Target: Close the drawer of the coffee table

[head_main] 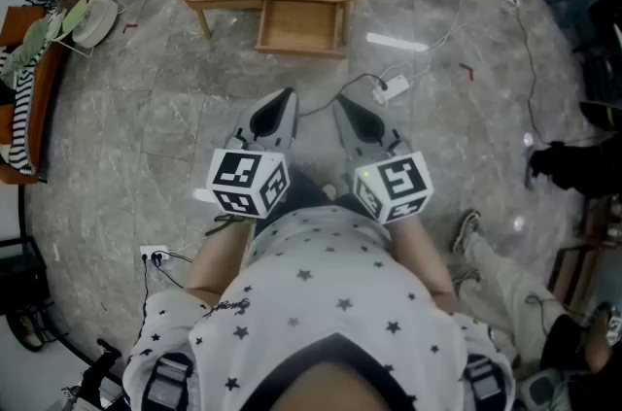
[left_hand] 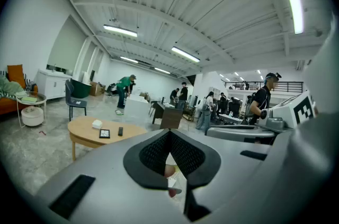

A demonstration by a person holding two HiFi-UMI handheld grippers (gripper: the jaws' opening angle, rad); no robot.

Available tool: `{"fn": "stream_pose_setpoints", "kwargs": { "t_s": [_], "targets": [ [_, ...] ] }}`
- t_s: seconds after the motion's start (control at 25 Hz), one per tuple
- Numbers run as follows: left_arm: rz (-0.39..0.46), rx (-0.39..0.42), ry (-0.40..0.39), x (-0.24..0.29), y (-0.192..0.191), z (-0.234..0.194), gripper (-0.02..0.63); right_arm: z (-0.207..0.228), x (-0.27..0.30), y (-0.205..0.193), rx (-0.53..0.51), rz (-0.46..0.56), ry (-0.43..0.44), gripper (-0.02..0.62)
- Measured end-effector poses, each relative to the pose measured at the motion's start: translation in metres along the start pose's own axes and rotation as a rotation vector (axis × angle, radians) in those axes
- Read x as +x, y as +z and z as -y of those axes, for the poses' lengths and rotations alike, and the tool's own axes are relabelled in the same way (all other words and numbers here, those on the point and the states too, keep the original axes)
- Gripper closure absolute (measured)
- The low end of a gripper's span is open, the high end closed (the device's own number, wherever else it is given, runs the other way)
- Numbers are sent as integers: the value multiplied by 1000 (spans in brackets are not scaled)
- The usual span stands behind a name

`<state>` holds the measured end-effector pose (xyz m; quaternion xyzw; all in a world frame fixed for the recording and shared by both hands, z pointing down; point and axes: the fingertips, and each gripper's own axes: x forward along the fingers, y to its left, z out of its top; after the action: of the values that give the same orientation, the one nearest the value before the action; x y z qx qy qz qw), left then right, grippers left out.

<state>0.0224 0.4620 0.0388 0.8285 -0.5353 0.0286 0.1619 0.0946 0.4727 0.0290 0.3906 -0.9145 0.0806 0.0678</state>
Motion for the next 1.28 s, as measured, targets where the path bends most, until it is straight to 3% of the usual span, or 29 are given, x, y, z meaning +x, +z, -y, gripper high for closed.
{"fn": "stream_pose_setpoints", "kwargs": {
  "t_s": [0.6, 0.84, 1.28],
  "targets": [
    [5, 0, -10, 12, 8, 1, 600, 4, 9, 4, -16, -18, 18, 591],
    [2, -4, 6, 19, 9, -10, 600, 13, 13, 8, 106, 12, 34, 589],
    [-26, 9, -20, 42, 14, -43, 600, 26, 52, 12, 101, -3, 15, 589]
  ]
}}
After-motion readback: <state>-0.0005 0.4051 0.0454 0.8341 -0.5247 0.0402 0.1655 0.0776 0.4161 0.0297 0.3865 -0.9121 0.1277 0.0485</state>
